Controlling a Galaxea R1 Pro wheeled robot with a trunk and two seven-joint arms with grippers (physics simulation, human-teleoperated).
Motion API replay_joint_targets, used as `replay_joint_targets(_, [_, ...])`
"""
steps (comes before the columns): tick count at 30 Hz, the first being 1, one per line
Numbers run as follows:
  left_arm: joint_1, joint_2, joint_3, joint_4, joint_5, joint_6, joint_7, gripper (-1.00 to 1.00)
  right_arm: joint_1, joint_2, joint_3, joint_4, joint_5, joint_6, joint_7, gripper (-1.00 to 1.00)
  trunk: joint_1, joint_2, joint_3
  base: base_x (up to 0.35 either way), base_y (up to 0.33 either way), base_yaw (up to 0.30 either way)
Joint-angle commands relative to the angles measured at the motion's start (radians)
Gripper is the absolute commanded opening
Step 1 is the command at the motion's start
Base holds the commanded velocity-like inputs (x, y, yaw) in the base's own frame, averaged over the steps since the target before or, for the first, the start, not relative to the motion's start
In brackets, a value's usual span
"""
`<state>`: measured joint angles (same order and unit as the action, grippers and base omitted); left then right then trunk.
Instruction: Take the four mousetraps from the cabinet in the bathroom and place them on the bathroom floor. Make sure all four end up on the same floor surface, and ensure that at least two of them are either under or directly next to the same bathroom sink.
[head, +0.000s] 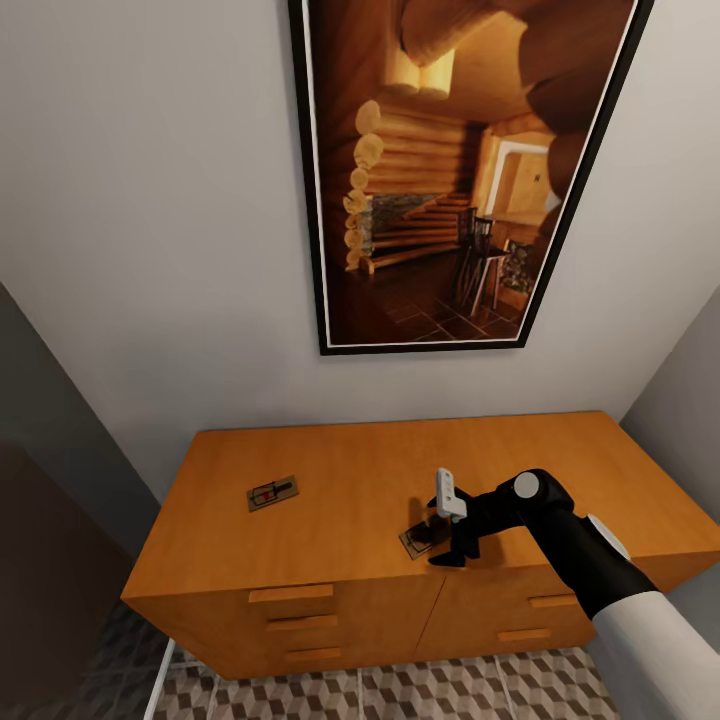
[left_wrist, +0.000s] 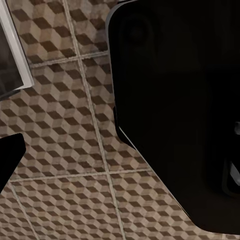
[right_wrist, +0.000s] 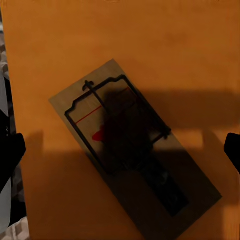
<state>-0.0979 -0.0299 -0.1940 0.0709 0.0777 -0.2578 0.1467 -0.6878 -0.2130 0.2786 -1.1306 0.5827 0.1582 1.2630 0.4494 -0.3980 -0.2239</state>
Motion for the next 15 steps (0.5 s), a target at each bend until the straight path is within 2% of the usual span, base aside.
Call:
replay_joint_targets(1, [-0.002, -0.001, -0.008, 0.004, 0.008, -0.008, 0.002, 1.00, -0.001, 0.000, 0.002, -0.002, 0.001, 0.010, 0.003, 1.00, 0.001, -0.002, -0.002, 0.000, 0.000, 0.000])
replay_joint_targets(7, [-0.002, -0.001, -0.008, 0.004, 0.007, -0.008, 0.002, 1.00, -0.001, 0.003, 0.002, -0.002, -0.002, 0.012, 0.004, 1.00, 0.001, -0.002, -0.002, 0.000, 0.000, 0.000])
replay_joint_targets(15, [-0.002, -0.001, -0.008, 0.004, 0.007, -0.008, 0.002, 1.00, -0.001, 0.026, 0.001, -0.002, -0.003, 0.012, 0.006, 1.00, 0.001, -0.002, -0.002, 0.000, 0.000, 0.000])
